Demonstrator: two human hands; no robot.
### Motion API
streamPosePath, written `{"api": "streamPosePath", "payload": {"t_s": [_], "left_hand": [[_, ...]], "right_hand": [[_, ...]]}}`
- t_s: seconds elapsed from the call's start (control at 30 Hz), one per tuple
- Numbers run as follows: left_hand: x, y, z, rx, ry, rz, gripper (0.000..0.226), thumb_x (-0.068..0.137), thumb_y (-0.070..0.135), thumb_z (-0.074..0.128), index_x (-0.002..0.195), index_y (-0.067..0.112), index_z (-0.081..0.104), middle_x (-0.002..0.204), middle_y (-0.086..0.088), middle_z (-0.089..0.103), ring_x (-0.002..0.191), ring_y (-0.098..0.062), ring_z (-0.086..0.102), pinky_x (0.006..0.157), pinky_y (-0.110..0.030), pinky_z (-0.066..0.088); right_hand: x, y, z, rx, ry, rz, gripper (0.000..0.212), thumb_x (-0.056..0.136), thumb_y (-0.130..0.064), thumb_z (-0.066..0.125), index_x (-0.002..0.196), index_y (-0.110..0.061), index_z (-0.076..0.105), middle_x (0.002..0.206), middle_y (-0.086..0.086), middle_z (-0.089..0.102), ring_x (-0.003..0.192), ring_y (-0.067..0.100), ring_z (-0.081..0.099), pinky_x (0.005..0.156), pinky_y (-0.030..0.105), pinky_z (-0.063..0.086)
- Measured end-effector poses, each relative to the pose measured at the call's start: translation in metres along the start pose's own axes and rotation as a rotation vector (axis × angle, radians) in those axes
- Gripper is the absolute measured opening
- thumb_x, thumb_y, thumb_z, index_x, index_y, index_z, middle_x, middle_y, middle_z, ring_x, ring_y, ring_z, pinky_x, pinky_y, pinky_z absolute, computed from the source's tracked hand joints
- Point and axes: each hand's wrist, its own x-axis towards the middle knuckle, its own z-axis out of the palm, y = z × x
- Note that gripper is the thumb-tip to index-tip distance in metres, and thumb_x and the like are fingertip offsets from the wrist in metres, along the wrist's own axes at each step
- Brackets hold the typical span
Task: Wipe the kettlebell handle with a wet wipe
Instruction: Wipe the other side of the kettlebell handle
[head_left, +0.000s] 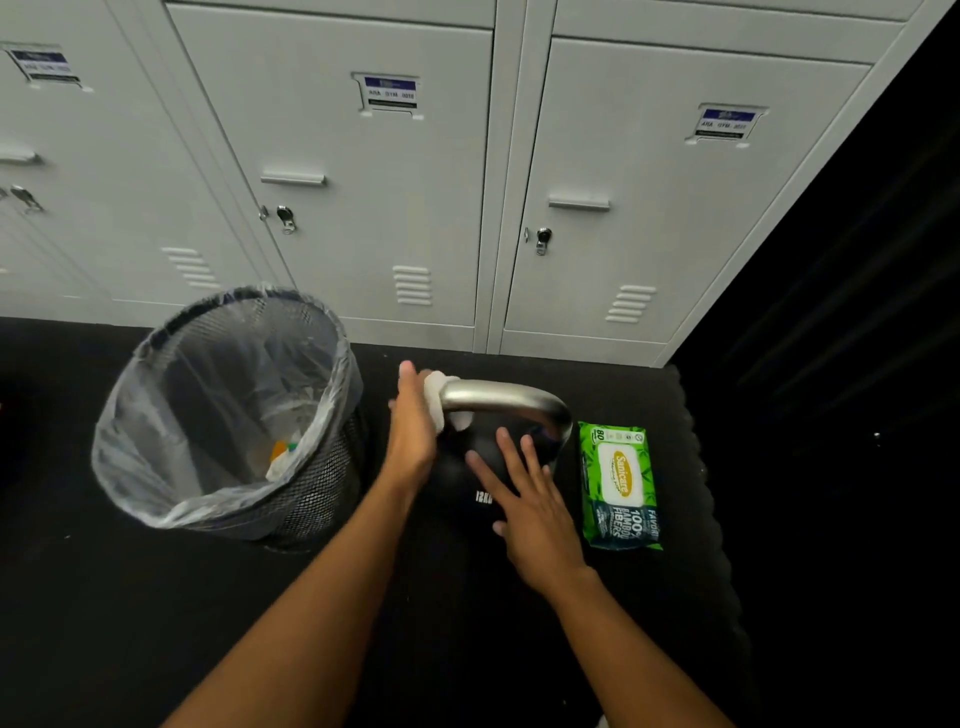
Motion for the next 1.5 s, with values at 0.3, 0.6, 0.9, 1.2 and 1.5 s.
{"api": "streamPosePath", "payload": {"t_s": [0.3, 0.6, 0.9, 1.2, 1.5], "left_hand": [[-0.012, 0.026, 0.004, 0.692, -0.135, 0.551, 0.040, 0.106, 0.034, 0.024, 0.103, 0.015, 0.060, 0.096, -0.002, 0.062, 0.087, -0.014, 0.051, 0.083, -0.036, 0.041], [-0.015, -0.035, -0.018, 0.067, -0.077, -0.147, 0.095, 0.085, 0.088, 0.023, 0.154, 0.025, 0.039, 0.157, -0.003, 0.041, 0.146, -0.017, 0.037, 0.123, -0.039, 0.026], [-0.024, 0.048, 0.008, 0.749, -0.227, 0.465, 0.042, 0.106, 0.035, 0.024, 0.105, 0.016, 0.062, 0.102, -0.006, 0.063, 0.093, -0.024, 0.056, 0.089, -0.039, 0.042], [-0.023, 0.043, -0.006, 0.358, -0.186, 0.115, 0.039, 0.107, 0.046, 0.032, 0.092, 0.033, 0.066, 0.104, -0.001, 0.069, 0.098, -0.016, 0.059, 0.086, -0.025, 0.046], [-0.046, -0.027, -0.001, 0.119, -0.017, -0.114, 0.063, 0.104, 0.060, 0.015, 0.161, 0.032, 0.007, 0.171, -0.001, -0.002, 0.157, -0.022, -0.007, 0.127, -0.049, -0.002]], "right_hand": [[-0.001, -0.001, 0.002, -0.012, -0.005, 0.007, 0.112, 0.086, -0.008, 0.070, 0.152, -0.052, -0.008, 0.161, -0.013, -0.032, 0.148, 0.021, -0.030, 0.123, 0.045, -0.001], [0.000, -0.008, -0.001, -0.010, 0.020, 0.037, 0.113, 0.085, -0.001, 0.069, 0.153, -0.052, -0.006, 0.161, -0.013, -0.030, 0.149, 0.023, -0.028, 0.120, 0.047, -0.004], [0.001, -0.011, -0.002, -0.032, -0.036, 0.052, 0.114, 0.086, -0.006, 0.069, 0.152, -0.051, -0.012, 0.159, -0.010, -0.036, 0.147, 0.026, -0.032, 0.123, 0.056, 0.003], [0.004, -0.017, -0.006, 0.020, -0.061, 0.100, 0.103, 0.090, -0.026, 0.069, 0.149, -0.058, -0.008, 0.157, -0.017, -0.037, 0.147, 0.022, -0.033, 0.117, 0.065, 0.015], [0.006, -0.019, -0.007, 0.038, -0.075, 0.110, 0.105, 0.090, -0.021, 0.069, 0.148, -0.060, -0.009, 0.158, -0.015, -0.037, 0.146, 0.023, -0.035, 0.117, 0.068, 0.013]]}}
